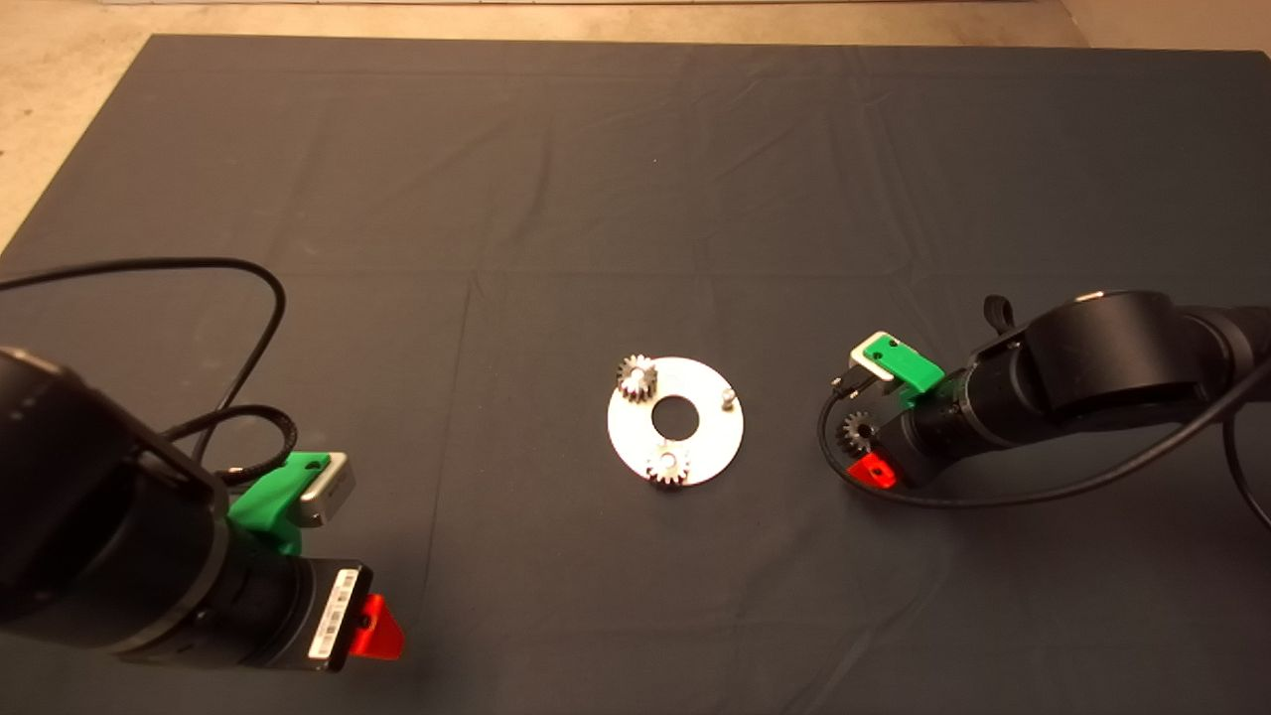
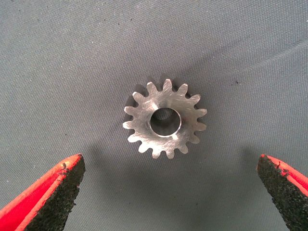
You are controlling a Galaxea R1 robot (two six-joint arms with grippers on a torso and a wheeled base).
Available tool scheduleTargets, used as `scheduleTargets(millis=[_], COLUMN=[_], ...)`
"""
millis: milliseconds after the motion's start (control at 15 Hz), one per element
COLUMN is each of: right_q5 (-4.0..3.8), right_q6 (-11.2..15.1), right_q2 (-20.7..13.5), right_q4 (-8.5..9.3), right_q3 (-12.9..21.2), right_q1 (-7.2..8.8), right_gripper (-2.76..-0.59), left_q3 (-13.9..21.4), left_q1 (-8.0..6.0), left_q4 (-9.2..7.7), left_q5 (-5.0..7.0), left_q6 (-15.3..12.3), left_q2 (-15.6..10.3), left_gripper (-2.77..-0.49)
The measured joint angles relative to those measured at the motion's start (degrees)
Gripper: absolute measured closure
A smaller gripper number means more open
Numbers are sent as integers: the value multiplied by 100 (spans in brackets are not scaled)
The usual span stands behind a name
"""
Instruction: Install three planetary gears onto the carrier pins
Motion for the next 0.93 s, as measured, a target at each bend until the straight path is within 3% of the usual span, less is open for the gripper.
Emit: scheduleTargets(millis=[400, 600, 933], right_q5=[0, -1, 2], right_q6=[39, 38, 38], right_q2=[30, 83, 145], right_q4=[0, 0, -2], right_q3=[-85, -201, -319], right_q1=[0, 0, -2], right_gripper=[-240, -239, -211], left_q3=[2, 14, 35], left_q1=[0, 1, 0], left_q4=[-9, -29, -75], left_q5=[-1, 2, 2], left_q6=[1, 1, 0], left_q2=[0, -1, -4], left_gripper=[-233, -233, -233])
